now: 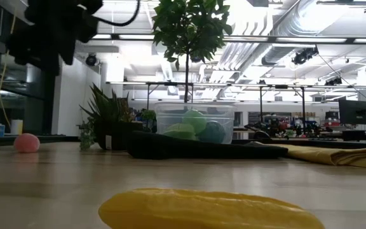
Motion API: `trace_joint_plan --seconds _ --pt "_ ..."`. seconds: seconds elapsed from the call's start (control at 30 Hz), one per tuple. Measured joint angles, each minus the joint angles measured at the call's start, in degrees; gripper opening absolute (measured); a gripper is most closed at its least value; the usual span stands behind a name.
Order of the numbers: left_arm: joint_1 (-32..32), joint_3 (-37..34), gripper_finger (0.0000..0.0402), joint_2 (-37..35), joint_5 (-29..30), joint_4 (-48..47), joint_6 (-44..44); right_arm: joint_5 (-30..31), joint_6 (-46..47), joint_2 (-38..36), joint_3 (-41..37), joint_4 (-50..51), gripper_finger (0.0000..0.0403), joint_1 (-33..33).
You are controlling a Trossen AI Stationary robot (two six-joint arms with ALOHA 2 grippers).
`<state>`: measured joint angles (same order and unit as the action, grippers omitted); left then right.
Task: Pick and placing Produce into tupperware
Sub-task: Put the peach into the transparent bin
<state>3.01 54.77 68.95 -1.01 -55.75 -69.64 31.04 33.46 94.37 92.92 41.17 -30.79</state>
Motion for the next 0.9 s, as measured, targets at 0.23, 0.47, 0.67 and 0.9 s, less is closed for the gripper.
trace_joint_plan --seconds 0.23,0.47,0.67,0.9 --pt "0.0 6.67 0.0163 9.93 -1.31 -7.75 8.75 0.0 -0.49 0.0 -0.02 0.45 0.0124 0.0" --pt "0.0 5.56 0.0163 12.47 3.43 -12.77 9.37 -0.38 -0.34 0.0 -0.02 0.69 0.0124 -0.02" --pt "0.0 2.35 0.0163 12.43 5.6 -11.33 9.38 -1.16 -0.3 0.0 -0.02 0.71 0.0124 -0.02" --pt "0.0 -4.01 0.0163 12.43 3.2 -8.22 9.37 -1.39 -0.22 0.0 -0.02 0.72 0.0124 -0.02"
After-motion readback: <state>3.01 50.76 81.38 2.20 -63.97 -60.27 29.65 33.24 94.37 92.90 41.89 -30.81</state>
